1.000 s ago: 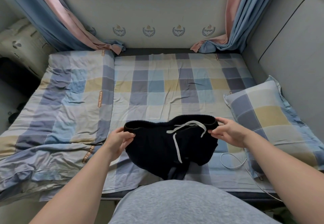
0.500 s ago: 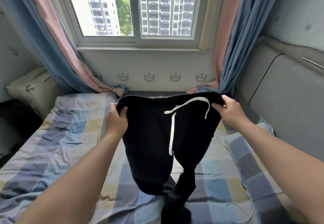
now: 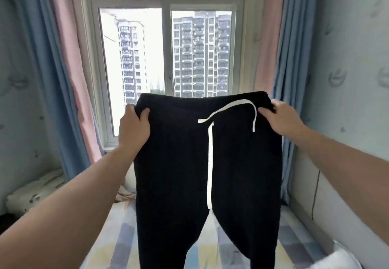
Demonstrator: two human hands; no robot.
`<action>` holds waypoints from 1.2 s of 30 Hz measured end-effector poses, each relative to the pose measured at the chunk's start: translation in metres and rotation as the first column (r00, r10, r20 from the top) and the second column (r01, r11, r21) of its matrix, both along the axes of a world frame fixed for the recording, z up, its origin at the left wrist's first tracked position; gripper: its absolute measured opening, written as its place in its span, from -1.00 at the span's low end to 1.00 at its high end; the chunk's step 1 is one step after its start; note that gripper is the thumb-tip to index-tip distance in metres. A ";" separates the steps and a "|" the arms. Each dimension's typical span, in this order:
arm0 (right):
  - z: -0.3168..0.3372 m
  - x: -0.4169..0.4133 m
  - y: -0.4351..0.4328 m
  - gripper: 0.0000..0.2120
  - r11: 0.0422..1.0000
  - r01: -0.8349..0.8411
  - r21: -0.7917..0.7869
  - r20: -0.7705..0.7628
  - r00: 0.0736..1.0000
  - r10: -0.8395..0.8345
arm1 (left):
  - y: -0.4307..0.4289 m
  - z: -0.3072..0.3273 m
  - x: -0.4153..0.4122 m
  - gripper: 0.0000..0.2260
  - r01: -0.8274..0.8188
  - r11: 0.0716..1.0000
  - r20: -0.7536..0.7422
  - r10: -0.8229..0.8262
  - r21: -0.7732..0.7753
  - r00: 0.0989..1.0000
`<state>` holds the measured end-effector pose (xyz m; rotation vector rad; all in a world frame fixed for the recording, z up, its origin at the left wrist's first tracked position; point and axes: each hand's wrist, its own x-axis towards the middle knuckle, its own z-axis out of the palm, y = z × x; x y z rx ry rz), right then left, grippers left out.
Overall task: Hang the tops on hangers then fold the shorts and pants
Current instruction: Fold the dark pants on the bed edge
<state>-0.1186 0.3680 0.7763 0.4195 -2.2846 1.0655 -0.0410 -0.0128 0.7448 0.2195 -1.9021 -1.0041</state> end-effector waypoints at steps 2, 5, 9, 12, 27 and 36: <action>0.028 0.001 -0.004 -0.82 0.999 0.008 -0.031 -0.012 1.000 -0.009 | 0.002 0.030 0.001 -0.69 -0.008 0.999 0.000 0.008 0.035 1.000; 0.063 0.005 -0.014 -0.75 0.995 0.012 -0.097 0.022 1.000 -0.010 | 0.005 0.069 0.003 -0.67 0.030 0.985 0.044 -0.038 0.171 0.998; 0.101 0.017 -0.034 -0.75 0.969 0.003 -0.247 0.109 0.994 0.025 | 0.016 0.112 0.009 -0.65 0.144 0.885 0.047 -0.183 0.443 0.982; 0.124 0.028 -0.052 -0.80 0.909 -0.075 -0.410 0.184 0.969 0.163 | 0.030 0.139 0.016 -0.65 0.232 0.799 0.005 -0.283 0.555 0.959; 0.197 0.091 -0.118 -0.79 0.833 -0.452 -0.319 0.002 0.879 0.477 | 0.107 0.206 0.055 -0.73 0.669 0.676 -0.042 -0.693 0.309 0.720; 0.213 0.110 -0.120 -0.61 0.910 -0.402 -0.096 -0.033 0.916 0.401 | 0.103 0.193 0.073 -0.67 0.829 0.555 0.070 -0.831 0.067 0.551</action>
